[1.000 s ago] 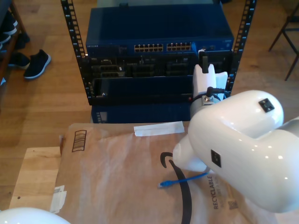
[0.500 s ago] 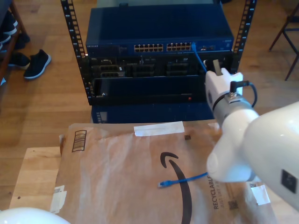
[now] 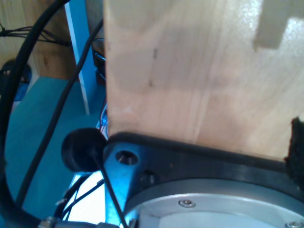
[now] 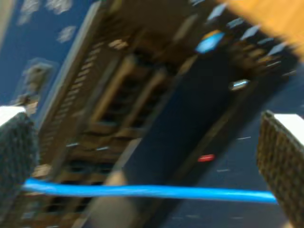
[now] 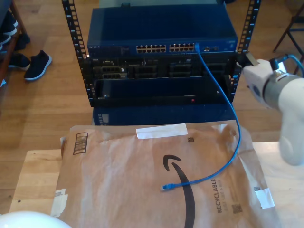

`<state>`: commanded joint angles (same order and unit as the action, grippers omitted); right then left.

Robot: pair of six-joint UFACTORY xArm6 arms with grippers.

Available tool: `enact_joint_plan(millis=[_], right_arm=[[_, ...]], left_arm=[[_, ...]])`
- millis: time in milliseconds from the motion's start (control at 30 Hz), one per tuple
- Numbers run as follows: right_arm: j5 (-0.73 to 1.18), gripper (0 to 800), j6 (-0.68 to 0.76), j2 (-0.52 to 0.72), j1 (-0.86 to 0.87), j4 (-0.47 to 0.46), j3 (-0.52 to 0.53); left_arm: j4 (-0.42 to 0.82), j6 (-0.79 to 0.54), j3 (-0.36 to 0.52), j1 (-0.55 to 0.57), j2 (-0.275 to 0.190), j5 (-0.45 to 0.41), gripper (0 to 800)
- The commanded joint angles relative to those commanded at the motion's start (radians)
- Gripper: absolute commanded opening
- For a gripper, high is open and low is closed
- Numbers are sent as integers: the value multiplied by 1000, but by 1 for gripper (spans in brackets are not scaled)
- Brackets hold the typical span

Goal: Grab the cable and plug it in

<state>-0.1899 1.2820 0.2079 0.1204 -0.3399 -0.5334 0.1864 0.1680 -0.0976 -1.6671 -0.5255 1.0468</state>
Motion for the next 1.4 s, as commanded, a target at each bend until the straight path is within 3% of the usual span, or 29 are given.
enact_joint_plan(millis=[100, 333, 600, 767, 1233, 1400], right_arm=[[176, 671, -6, 64, 81, -107, -2], [331, 690, -35, 155, 239, -264, 18], [634, 698, -207, 301, 368, -253, 95], [847, 766, -241, 318, 465, -255, 110], [1082, 791, -516, 376, 680, -249, 164], [1263, 791, -784, 491, 795, -89, 206]], left_arm=[[0, 0, 2, 0, 0, 0, 800], [0, 0, 2, 0, 0, 0, 800], [0, 0, 2, 0, 0, 0, 800], [0, 0, 2, 0, 0, 0, 800], [0, 0, 2, 0, 0, 0, 800], [0, 0, 2, 0, 0, 0, 800]])
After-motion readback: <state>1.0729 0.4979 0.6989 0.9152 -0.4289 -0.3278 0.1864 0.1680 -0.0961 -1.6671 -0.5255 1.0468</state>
